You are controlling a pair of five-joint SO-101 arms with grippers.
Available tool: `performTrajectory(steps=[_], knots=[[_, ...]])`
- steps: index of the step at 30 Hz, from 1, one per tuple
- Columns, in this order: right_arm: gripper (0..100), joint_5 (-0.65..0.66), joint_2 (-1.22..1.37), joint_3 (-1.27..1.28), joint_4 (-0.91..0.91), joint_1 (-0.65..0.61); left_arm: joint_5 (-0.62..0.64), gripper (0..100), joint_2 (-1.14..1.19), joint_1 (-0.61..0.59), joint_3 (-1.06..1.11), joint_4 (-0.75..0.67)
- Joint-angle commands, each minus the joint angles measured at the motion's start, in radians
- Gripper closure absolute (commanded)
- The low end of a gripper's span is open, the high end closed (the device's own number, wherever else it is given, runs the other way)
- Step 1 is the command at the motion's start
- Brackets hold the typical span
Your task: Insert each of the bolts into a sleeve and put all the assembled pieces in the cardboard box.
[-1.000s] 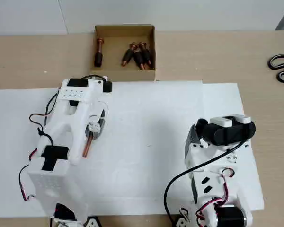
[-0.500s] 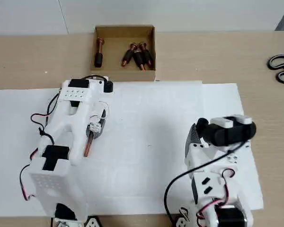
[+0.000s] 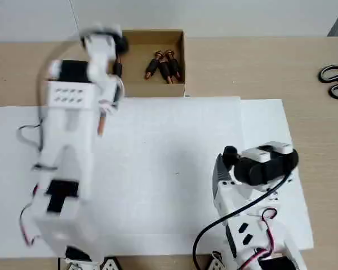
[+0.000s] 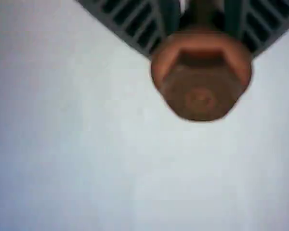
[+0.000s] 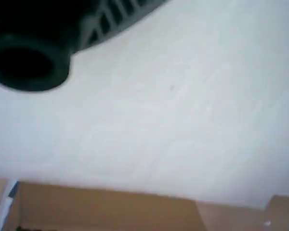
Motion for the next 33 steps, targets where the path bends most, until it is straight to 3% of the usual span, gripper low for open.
performTrajectory(steps=[1,4,11,16,24,33], knots=[[99.5,-0.006,-0.008,-0.058,0.016,-0.016,0.006,100,-0.198,0.048,-0.058,0.018],[99.5,-0.006,-0.008,-0.058,0.021,-0.042,0.008,100,-0.305,0.072,-0.054,0.02],[99.5,-0.005,-0.008,-0.063,0.081,-0.24,0.009,100,-0.562,0.172,-0.047,0.018],[99.5,-0.005,-0.008,-0.063,0.099,-0.312,0.008,100,-0.776,0.127,0.087,0.018],[99.5,-0.008,-0.007,-0.055,0.099,-0.432,0.006,100,-1.283,-0.006,0.621,0.014],[99.5,-0.009,-0.007,0.023,0.065,-0.513,0.008,100,-1.946,-0.044,1.336,-0.183]])
